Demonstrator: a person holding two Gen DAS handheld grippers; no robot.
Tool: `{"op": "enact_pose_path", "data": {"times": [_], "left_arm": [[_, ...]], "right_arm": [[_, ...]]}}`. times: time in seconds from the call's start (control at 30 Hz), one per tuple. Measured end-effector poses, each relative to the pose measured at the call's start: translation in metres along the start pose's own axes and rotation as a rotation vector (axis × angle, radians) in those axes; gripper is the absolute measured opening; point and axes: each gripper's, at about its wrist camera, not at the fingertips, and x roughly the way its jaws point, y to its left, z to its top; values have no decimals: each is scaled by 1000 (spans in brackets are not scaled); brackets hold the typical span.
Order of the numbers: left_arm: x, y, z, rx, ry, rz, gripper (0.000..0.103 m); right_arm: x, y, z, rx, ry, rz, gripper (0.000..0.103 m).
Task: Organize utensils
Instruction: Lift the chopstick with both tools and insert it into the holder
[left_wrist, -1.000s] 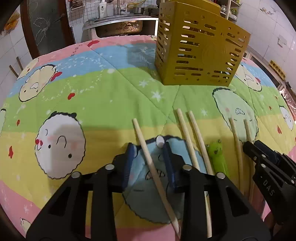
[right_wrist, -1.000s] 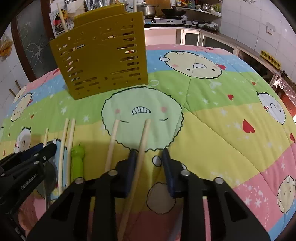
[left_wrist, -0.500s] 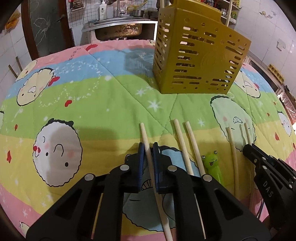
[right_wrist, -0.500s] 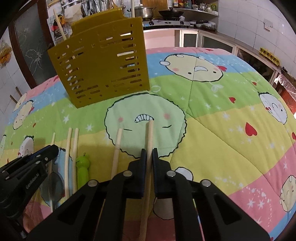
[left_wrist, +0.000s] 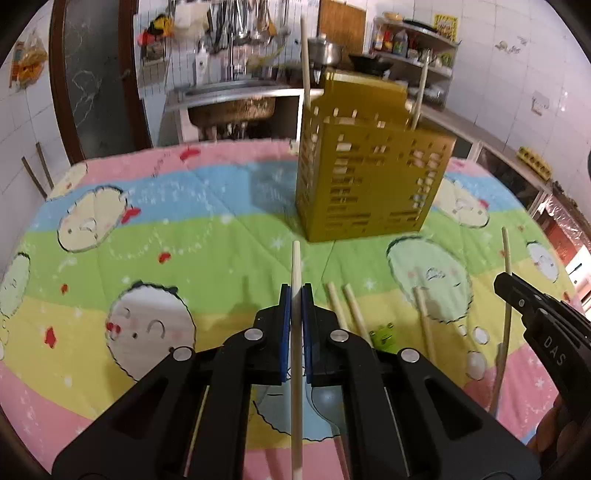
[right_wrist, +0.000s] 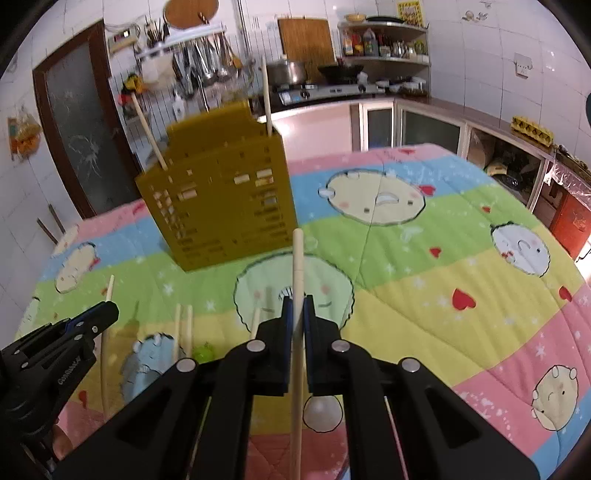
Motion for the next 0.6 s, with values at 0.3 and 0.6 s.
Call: {"op": "enact_pose_path", "data": {"times": [0.3,0.6], "left_arm": [[-49,-3,-1,27,-152,-30,5],[-85,17,-15,-4,-268,-53,5]], "right_arm": [[-40,-5,5,2,-156,82,6],[-73,-4,-5,-26,-264,95,6]]}}
